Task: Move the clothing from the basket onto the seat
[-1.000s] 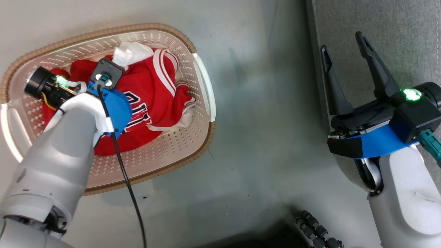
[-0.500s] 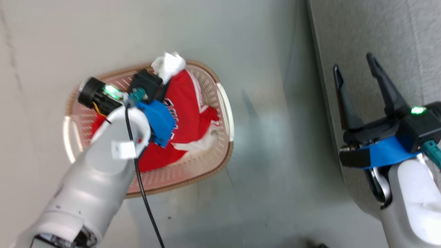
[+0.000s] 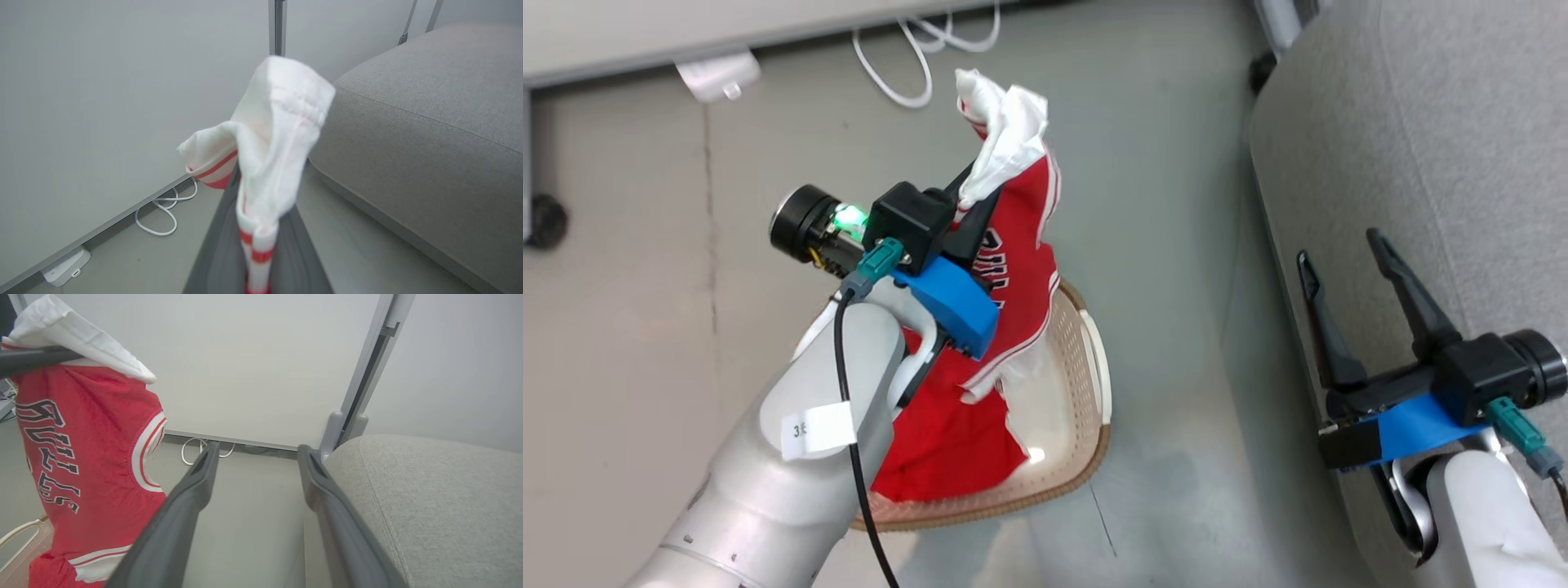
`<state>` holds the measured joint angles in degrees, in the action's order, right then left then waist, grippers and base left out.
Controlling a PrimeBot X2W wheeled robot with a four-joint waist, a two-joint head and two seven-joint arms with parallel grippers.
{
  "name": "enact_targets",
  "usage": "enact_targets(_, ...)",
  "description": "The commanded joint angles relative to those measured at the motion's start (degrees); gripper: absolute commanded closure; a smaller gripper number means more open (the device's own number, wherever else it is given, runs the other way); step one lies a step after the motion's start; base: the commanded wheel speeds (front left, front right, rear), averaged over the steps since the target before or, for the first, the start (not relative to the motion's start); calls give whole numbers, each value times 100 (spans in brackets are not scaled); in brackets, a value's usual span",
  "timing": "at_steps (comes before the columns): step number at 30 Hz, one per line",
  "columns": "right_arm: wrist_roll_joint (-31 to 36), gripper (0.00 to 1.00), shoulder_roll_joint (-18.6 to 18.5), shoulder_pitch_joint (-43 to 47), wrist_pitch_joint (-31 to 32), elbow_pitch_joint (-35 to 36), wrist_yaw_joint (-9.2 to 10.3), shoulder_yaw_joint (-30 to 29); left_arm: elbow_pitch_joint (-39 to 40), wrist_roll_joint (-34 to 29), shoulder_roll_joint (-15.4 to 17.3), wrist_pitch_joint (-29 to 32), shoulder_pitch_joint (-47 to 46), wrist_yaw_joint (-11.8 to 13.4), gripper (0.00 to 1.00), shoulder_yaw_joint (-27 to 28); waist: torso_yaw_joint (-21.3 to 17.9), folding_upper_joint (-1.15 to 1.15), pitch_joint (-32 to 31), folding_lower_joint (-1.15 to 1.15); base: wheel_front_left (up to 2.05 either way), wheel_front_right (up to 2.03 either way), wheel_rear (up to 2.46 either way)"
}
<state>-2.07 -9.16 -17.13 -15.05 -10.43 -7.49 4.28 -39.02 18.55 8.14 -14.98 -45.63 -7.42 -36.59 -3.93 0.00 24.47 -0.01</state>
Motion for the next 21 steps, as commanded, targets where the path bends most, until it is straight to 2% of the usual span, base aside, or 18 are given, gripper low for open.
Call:
enact_targets(1, 8, 0, 16, 144, -20, -40, -1, 2, 174, -44, -45, -29, 45, -3, 100, 30, 135, 0, -514, 1, 0, 0, 0)
enact_targets(10, 33, 0, 102, 533, -20, -122, -1, -52, 835, -54, -252, -29, -419, -3, 100, -53, 176, 0, -1222, 1, 0, 0, 0)
enact_targets(21, 60, 0, 191, 826, -20, -141, -1, -33, 913, 119, -408, -29, -811, -4, 100, -295, 90, 0, -1675, 1, 0, 0, 0)
